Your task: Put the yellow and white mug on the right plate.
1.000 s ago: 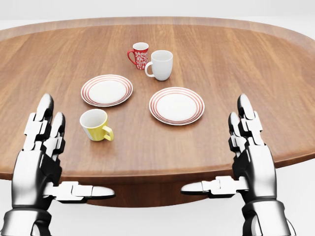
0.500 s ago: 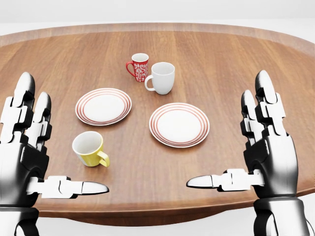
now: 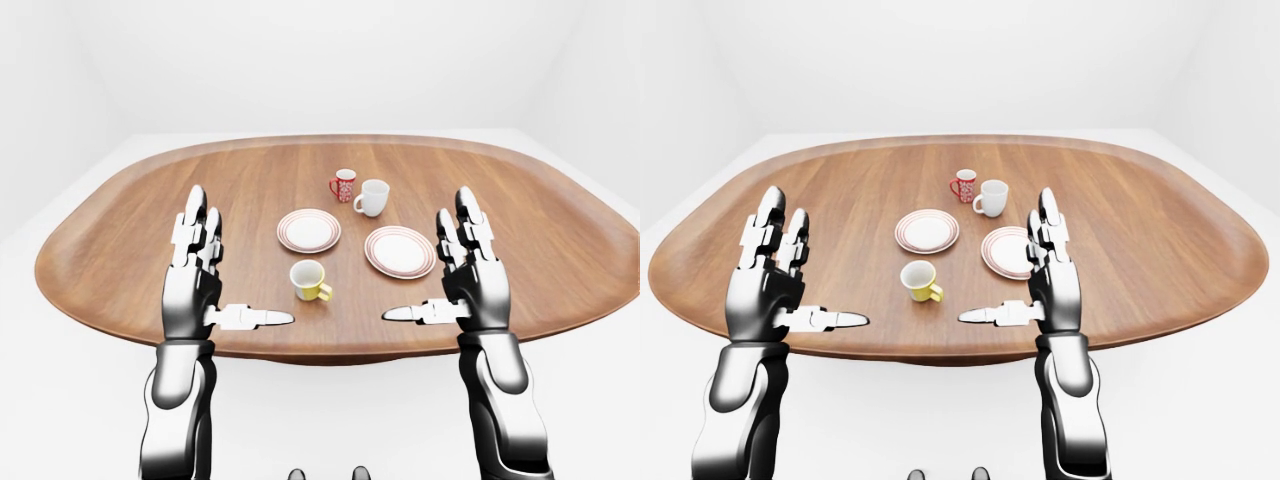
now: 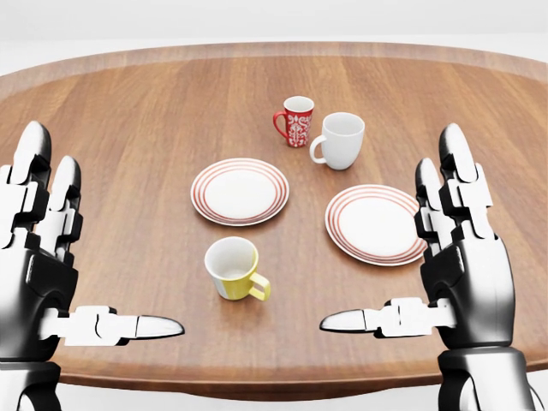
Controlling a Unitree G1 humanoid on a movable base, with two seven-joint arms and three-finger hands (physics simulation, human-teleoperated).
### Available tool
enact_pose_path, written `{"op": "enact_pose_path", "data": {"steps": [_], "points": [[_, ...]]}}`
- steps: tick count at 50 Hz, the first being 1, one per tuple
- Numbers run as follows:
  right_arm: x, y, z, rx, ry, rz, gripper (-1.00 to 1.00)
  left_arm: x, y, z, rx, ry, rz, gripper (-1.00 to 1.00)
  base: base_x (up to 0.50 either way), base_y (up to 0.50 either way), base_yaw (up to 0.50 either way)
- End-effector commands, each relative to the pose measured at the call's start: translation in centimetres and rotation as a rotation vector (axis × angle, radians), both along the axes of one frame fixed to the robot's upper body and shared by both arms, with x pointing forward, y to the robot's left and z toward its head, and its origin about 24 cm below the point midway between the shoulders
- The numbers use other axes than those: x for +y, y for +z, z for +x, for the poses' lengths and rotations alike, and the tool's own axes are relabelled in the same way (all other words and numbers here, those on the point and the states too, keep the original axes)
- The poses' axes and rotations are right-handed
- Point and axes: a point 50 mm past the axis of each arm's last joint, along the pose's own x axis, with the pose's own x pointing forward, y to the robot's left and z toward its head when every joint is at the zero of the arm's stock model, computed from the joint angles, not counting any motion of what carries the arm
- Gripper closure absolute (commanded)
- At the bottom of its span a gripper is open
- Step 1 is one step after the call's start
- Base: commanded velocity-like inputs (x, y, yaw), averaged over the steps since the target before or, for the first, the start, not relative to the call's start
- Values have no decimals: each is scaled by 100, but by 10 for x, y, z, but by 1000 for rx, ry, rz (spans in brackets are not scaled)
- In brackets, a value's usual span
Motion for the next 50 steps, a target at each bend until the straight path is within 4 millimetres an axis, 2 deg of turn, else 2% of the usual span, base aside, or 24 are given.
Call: {"op": "enact_pose_path", "data": {"steps": [1, 6, 34, 50], "points": [[-1, 2, -1, -8, -3, -2, -100, -1, 1, -1, -5, -4, -8, -100, 0, 0, 0], [1, -1, -2, 3, 19, -4, -100, -1, 1, 0, -4, -3, -10, -100, 10, -1, 0], [0, 1, -2, -5, -4, -13, -100, 1, 5, -1, -25, 0, -14, -100, 49, -4, 0], [-1, 2, -1, -11, -11, 1, -100, 1, 5, -1, -24, -3, -15, -100, 0, 7, 0]]}}
